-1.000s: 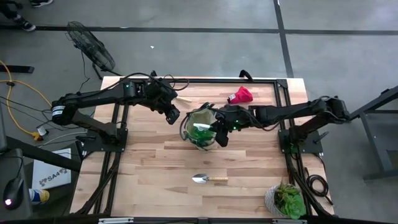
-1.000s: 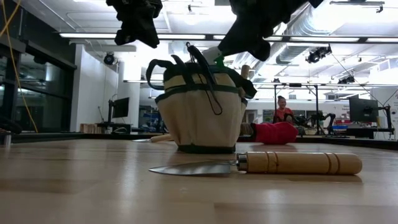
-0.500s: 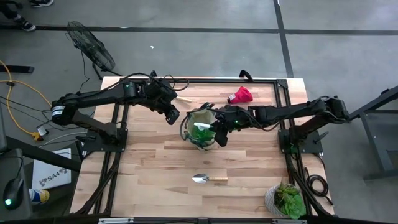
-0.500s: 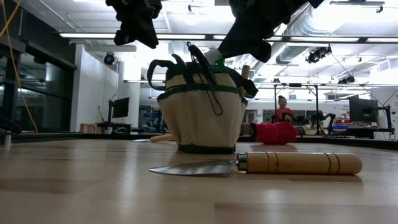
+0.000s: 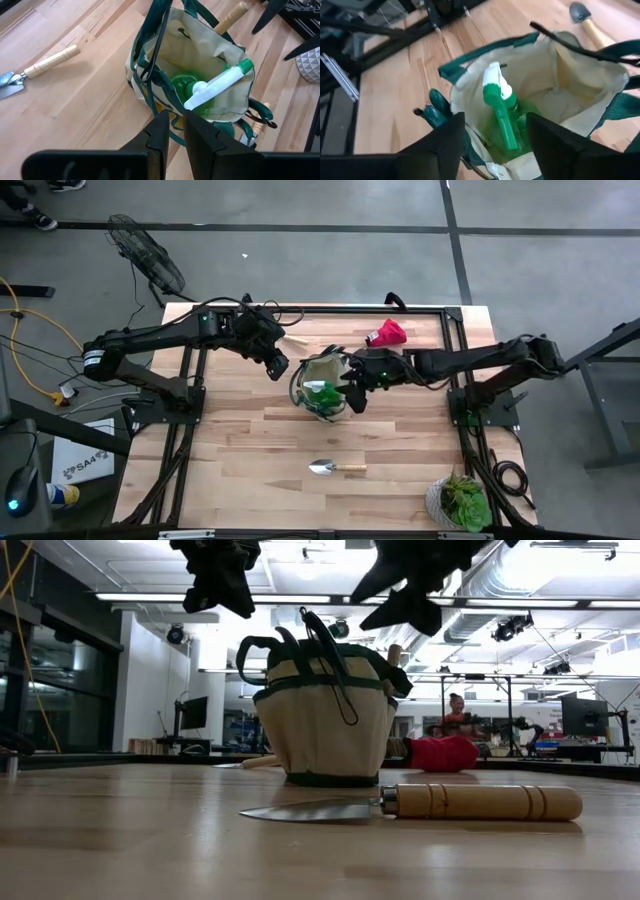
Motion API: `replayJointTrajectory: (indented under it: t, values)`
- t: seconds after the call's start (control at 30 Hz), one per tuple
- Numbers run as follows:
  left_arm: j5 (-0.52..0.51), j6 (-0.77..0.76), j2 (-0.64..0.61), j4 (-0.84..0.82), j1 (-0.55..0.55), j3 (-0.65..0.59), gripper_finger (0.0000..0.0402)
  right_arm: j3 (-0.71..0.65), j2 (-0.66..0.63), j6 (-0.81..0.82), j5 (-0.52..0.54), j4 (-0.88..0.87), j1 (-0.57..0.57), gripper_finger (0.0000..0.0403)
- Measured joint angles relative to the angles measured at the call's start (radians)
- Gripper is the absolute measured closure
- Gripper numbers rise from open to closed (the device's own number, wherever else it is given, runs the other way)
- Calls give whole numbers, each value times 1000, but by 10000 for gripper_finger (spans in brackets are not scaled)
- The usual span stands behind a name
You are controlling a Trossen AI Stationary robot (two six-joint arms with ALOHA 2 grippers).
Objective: Pick & Place Garden tools in Gardening bag
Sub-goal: Put the red glove into the gardening bag
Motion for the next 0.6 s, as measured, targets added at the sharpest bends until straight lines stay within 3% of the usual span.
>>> replayJointTrajectory:
  t: [0.2, 0.47, 0.6]
  values:
    - [-7, -2, 0, 0, 0, 0, 351, 0, -81, 16, 57, -2, -27, 175]
    - [-35, -10, 0, 0, 0, 0, 351, 0, -197, 194, 290, -46, -125, 175]
    - [-41, -21, 0, 1, 0, 0, 351, 0, -213, 215, 328, -113, -209, 174]
